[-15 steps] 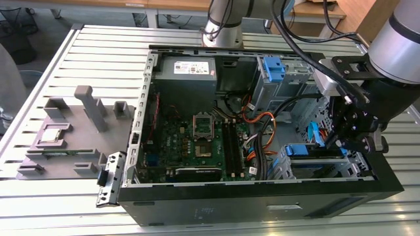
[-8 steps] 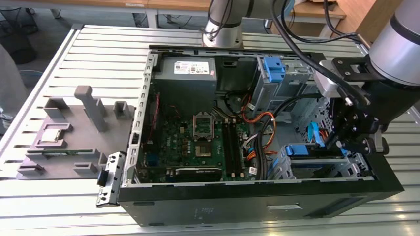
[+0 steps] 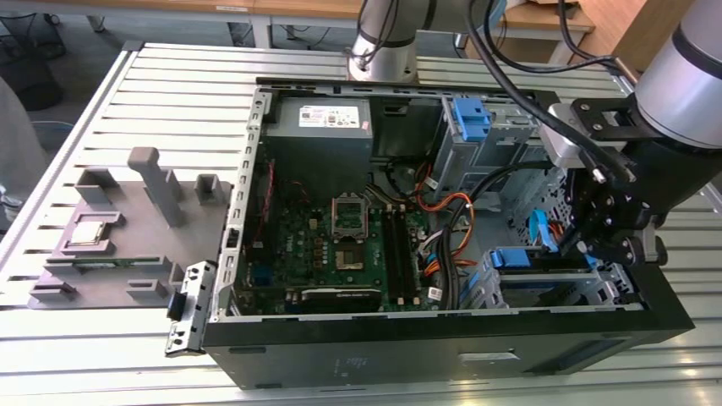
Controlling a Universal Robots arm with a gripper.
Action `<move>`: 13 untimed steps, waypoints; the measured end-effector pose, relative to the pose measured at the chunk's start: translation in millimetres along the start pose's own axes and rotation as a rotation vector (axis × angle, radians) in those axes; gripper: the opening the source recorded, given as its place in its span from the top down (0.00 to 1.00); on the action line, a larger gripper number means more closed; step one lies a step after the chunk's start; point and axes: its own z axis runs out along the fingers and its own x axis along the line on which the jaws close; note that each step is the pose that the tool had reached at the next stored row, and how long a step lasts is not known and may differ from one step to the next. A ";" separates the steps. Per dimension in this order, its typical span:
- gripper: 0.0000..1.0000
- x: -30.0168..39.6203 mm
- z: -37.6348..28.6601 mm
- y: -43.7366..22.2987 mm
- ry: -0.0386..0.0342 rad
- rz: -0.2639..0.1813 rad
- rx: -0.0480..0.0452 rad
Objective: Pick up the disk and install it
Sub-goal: 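Insert the second disk wire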
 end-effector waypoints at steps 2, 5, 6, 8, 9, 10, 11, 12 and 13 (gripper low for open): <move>0.83 0.0 0.0 0.0 -0.0054 0.000 -0.0002; 0.83 -0.1 0.2 0.0 -0.0162 0.001 -0.0005; 0.83 0.0 0.3 0.0 -0.0196 0.001 -0.0006; 0.83 0.1 0.1 0.0 -0.0252 0.002 -0.0007; 0.83 0.2 0.0 0.0 -0.0264 0.002 -0.0008; 0.83 0.1 0.1 0.0 -0.0270 0.002 -0.0008; 0.83 0.2 0.1 0.0 -0.0273 0.002 -0.0008; 0.83 0.4 -0.5 -0.1 -0.0277 0.002 -0.0008; 0.83 0.6 -0.7 -0.1 -0.0274 0.002 -0.0008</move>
